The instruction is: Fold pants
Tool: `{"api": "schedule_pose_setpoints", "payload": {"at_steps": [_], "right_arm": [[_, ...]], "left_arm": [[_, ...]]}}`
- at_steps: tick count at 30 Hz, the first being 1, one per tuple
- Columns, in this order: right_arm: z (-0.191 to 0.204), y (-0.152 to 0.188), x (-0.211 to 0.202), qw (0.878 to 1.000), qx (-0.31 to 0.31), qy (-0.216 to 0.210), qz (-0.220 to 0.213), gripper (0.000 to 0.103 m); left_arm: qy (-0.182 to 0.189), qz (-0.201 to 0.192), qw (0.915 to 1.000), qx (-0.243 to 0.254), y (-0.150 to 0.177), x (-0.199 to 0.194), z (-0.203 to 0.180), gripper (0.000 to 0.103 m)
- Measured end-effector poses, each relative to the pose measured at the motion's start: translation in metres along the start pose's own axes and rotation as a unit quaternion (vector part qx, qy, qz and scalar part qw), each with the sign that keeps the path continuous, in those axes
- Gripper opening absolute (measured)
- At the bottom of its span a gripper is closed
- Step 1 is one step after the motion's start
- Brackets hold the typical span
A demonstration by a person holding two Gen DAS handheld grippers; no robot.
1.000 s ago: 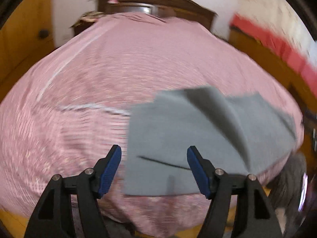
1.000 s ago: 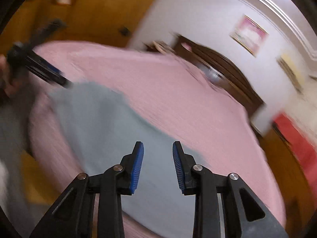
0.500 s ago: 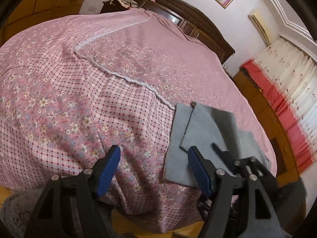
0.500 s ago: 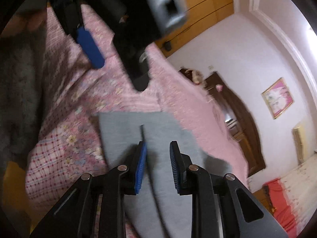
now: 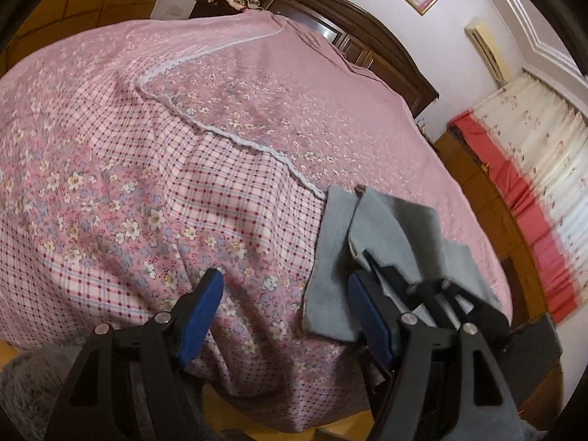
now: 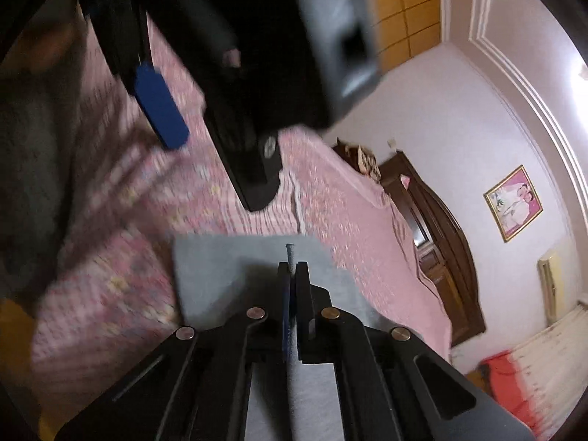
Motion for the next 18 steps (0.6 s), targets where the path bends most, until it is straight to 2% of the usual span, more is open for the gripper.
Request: {"api": "schedule_pose_setpoints", "payload": {"at_steps": [3,5,8,9,13,18], "right_arm": [[0.009,-0.010,-0.026,0.998,-0.008,-0.016,-0.054,0.003],[0.019,-0.012,-0.036,0.997,-0.034,-0.020,-0.073,0.003],[0.037,-0.013,-0.029,0.995,-0.067,-0.020,-0.067,0.003],[0.040,-0.011,-0.024,0.997,-0.058,-0.021,-0.039,0.003],[0.044,-0.010,-0.016,0.998,-0.049,-0.021,-0.040,0.003],[0.042,-0.007,-0.030,0.998,-0.025,-0.001,-0.051,0.003]], "left_arm": [[-0.003,-0.010,0.9999,-0.003,-0.001,-0.003,0.001,0.074],[-0.001,-0.014,0.9999,-0.008,-0.003,-0.004,0.005,0.074],[0.004,-0.020,0.9995,-0.023,-0.006,-0.008,0.013,0.074],[0.007,-0.020,0.9994,-0.028,-0.007,-0.009,0.017,0.074],[0.001,-0.017,0.9996,-0.022,-0.008,-0.009,0.026,0.074],[-0.018,-0.015,0.9997,0.003,-0.004,0.002,0.010,0.074]]}}
Point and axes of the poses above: each gripper's, at about its wrist camera, not at the fingertips, and x roughly the way its jaws point, z to its left, y to its underside, the point moved 1 cm from there along x, roughly the way its jaws point, and after that the axes turned 15 degrees about -x, right-handed, at the moved point
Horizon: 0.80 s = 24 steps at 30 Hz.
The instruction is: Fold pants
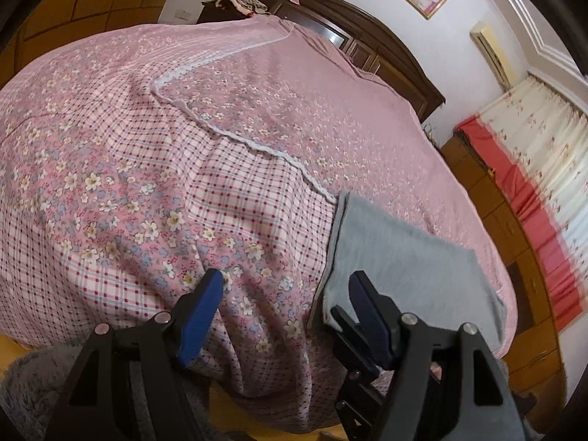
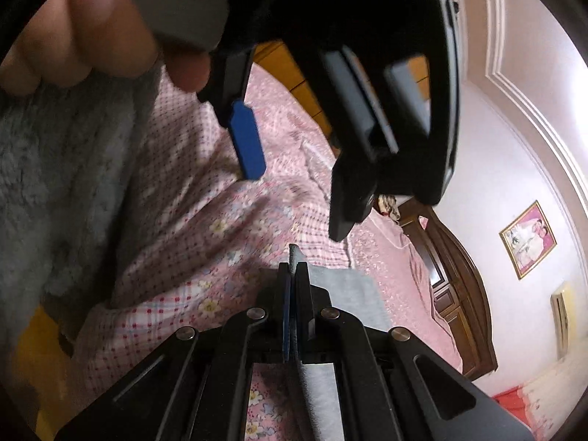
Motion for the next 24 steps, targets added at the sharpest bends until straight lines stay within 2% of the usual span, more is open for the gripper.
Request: {"api": "schedule_pose_setpoints", "payload": {"at_steps": [5,8,10,12,15,20,24], "right_arm": [[-0.005,-0.006,-0.001,1.000,0.015,0.024,-0.002,0.003],[-0.016,-0.011,-0.008,0.998,0.045,0.047,-0.011,0.003],[-0.023,-0.013,-0.012,0.997,0.066,0.046,-0.022,0.003],[-0.025,-0.015,-0.013,0.996,0.063,0.054,-0.028,0.003],[-0.022,-0.017,-0.012,0.997,0.064,0.040,-0.032,0.003],[0.005,-0.011,0.007,0.999,0.050,0.004,-0.008,0.003],[0.015,-0.012,0.008,0.999,0.033,0.019,-0.001,0.003]], "left_arm": [[0.009,0.000,0.9999,0.006,0.001,0.004,-0.008,0.074],[0.022,0.003,0.9997,-0.004,-0.002,0.005,-0.007,0.074],[0.030,0.005,0.9995,-0.012,-0.005,0.006,-0.007,0.074],[0.033,-0.006,0.9992,-0.019,-0.007,0.004,-0.003,0.075],[0.029,-0.011,0.9991,-0.028,-0.010,0.005,0.003,0.075],[0.024,-0.021,0.9992,-0.025,-0.016,0.005,0.008,0.075],[0.018,-0.017,0.9997,-0.007,-0.011,-0.001,0.005,0.075]]}}
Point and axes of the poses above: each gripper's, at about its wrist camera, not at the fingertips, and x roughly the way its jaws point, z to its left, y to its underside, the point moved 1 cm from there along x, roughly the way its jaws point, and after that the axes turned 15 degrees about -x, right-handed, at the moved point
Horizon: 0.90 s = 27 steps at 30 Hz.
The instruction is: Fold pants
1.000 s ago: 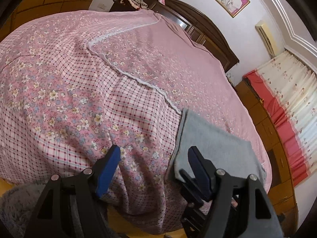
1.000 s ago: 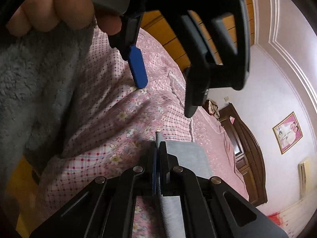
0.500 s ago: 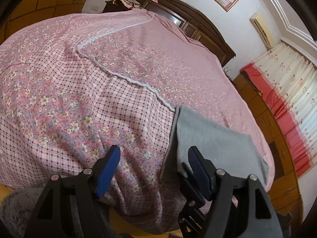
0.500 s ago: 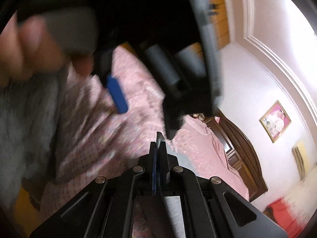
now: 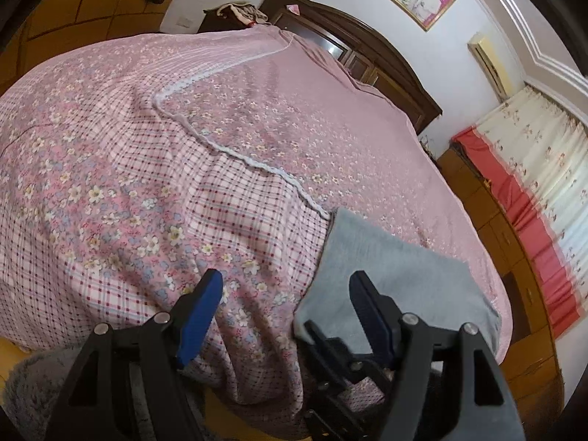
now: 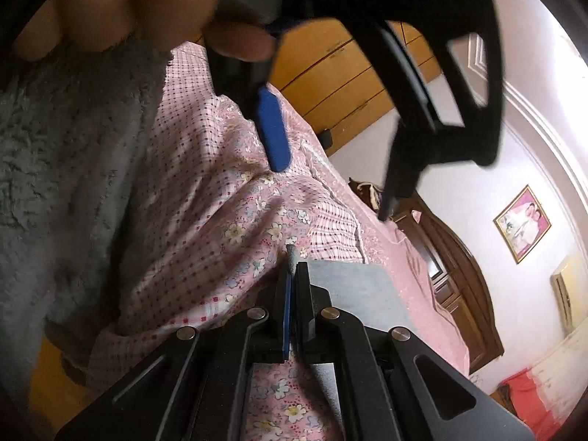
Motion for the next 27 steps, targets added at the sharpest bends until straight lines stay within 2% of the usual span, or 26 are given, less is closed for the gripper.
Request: {"api": "schedule_pose_setpoints", "payload": {"at_steps": [2,4,6,7,9,10,11,13,16,18,20,22,24,26,27], "right_arm": [[-0.002,0.000,-0.002,1.000,0.008,-0.003,-0.004,0.003],[-0.005,0.002,-0.003,1.000,0.011,-0.003,-0.007,0.003],[-0.004,0.003,-0.003,1.000,0.017,-0.004,-0.009,0.003],[-0.006,0.004,-0.003,1.000,0.026,-0.009,-0.011,0.003],[-0.013,0.008,0.002,0.999,0.047,-0.020,-0.015,0.003],[-0.016,0.010,0.003,0.998,0.057,-0.028,-0.017,0.003],[-0.019,0.011,0.005,0.997,0.064,-0.034,-0.018,0.004],[-0.023,0.013,0.006,0.996,0.073,-0.043,-0.020,0.004],[-0.030,0.017,0.009,0.993,0.098,-0.064,-0.022,0.004],[-0.035,0.019,0.013,0.991,0.110,-0.074,-0.024,0.004],[-0.038,0.019,0.012,0.990,0.115,-0.077,-0.025,0.004],[-0.039,0.018,0.011,0.990,0.114,-0.076,-0.025,0.004],[-0.040,0.017,0.009,0.990,0.115,-0.076,-0.027,0.004],[-0.041,0.016,0.008,0.990,0.116,-0.077,-0.025,0.009],[-0.043,0.016,0.006,0.989,0.119,-0.082,-0.025,0.019]], "left_arm": [[0.004,0.015,0.9996,0.024,-0.002,0.003,-0.012,0.075],[0.000,0.020,0.9970,0.075,-0.007,0.007,-0.029,0.075],[-0.025,0.018,0.9869,0.158,-0.014,0.016,-0.051,0.075],[-0.038,0.018,0.9756,0.216,-0.018,0.024,-0.065,0.075],[-0.049,0.026,0.9474,0.315,-0.022,0.041,-0.088,0.075],[-0.052,0.042,0.9281,0.366,-0.024,0.054,-0.098,0.075],[-0.054,0.058,0.9124,0.402,-0.025,0.066,-0.105,0.075],[-0.059,0.088,0.8872,0.449,-0.025,0.085,-0.113,0.074],[-0.058,0.123,0.8514,0.507,-0.016,0.106,-0.119,0.060],[-0.063,0.131,0.8384,0.525,-0.010,0.114,-0.119,0.058],[-0.061,0.137,0.8420,0.518,-0.010,0.119,-0.118,0.057],[-0.059,0.152,0.8551,0.492,-0.013,0.121,-0.118,0.052],[-0.056,0.152,0.8663,0.473,-0.016,0.117,-0.117,0.040],[-0.062,0.138,0.8699,0.469,-0.014,0.113,-0.115,0.039],[-0.069,0.128,0.8712,0.469,-0.013,0.110,-0.114,0.039]]}}
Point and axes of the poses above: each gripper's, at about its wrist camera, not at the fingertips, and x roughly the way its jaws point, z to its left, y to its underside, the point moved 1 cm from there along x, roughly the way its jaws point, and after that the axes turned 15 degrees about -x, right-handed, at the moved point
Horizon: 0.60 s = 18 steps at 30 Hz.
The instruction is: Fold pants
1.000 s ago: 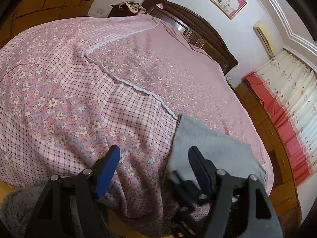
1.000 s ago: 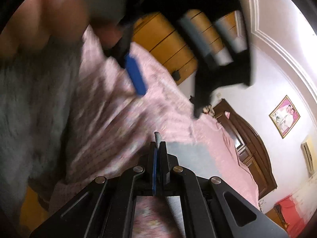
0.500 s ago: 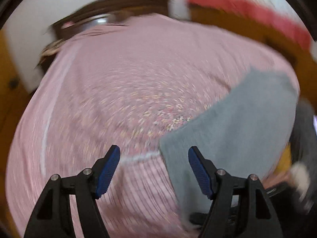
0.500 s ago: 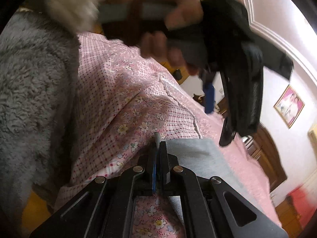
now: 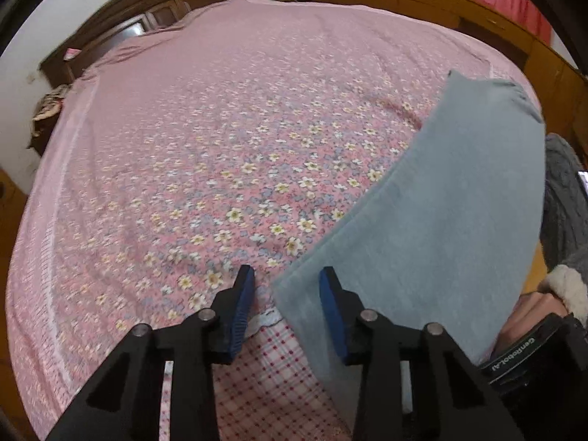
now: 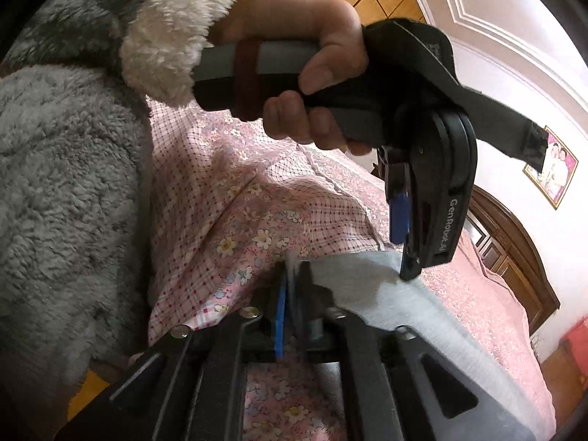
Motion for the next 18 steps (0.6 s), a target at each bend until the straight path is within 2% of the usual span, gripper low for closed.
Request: {"api": "schedule_pose_setpoints", "payload": {"at_steps": [1,4,7,9,13,18], "right_arm": [[-0.001,-0.002,-0.005,1.000,0.007,-0.005,-0.001,0.031],[-0.031,-0.008,-0.036,0.996,0.078,-0.008,-0.035,0.046],[-0.074,-0.008,-0.074,0.983,0.173,-0.005,-0.063,0.062],[-0.100,-0.002,-0.098,0.972,0.224,-0.015,-0.066,0.062],[-0.137,0.018,-0.146,0.961,0.271,-0.017,-0.055,0.063],[-0.175,0.062,-0.209,0.937,0.347,-0.035,-0.009,0.070]], "left_arm": [[-0.012,-0.008,0.9999,-0.006,0.003,-0.004,0.000,0.039],[-0.023,-0.038,0.9982,-0.039,0.012,-0.028,0.003,0.039],[-0.015,-0.072,0.9935,-0.087,0.015,-0.058,0.010,0.043],[-0.025,-0.084,0.9906,-0.105,0.016,-0.068,0.008,0.053],[-0.030,-0.085,0.9871,-0.133,0.005,-0.074,-0.012,0.055],[-0.013,-0.082,0.9896,-0.118,0.004,-0.071,-0.062,0.064]]}}
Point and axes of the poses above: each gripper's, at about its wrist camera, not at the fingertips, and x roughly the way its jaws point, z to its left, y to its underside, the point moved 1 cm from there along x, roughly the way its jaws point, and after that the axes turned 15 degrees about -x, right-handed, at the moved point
